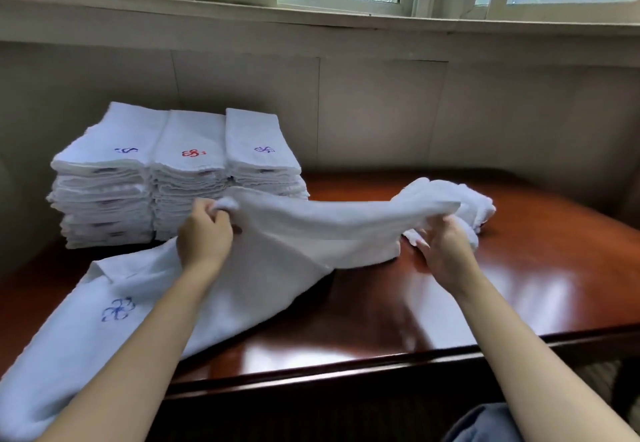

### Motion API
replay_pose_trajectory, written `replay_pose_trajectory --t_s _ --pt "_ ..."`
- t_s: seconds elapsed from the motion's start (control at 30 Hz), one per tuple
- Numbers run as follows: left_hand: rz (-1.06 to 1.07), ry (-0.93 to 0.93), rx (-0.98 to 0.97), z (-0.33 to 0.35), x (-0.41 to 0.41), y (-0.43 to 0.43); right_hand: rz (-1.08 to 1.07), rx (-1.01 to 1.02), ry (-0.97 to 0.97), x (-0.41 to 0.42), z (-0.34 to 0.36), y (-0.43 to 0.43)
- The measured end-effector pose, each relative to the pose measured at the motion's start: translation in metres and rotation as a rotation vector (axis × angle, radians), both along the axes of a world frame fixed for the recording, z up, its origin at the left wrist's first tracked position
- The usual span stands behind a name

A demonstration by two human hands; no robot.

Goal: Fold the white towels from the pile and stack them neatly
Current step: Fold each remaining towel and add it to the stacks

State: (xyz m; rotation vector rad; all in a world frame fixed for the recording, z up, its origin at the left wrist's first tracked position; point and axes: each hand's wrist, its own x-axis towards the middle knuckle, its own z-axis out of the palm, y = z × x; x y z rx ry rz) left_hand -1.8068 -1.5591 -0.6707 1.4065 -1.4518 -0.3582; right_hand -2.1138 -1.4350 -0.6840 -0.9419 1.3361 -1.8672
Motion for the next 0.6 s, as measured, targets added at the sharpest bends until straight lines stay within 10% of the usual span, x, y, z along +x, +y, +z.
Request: replay_pose_trajectory --t_s 0.1,0.43,0.6 --pt "0.045 0.141 -0.122 0.018 0.002 0.007 -0.258 -0.036 -0.144 0.012 0.024 -0.002" --pt "0.051 0.073 -0.737 0.081 0.029 0.043 -0.909 -0.427 0.597 0.041 0.168 0.031" --pt "-0.340 -0.167 -0.402 0.078 0.027 0.010 -0.961 -0.282 0.727 0.023 0.197 -0.038"
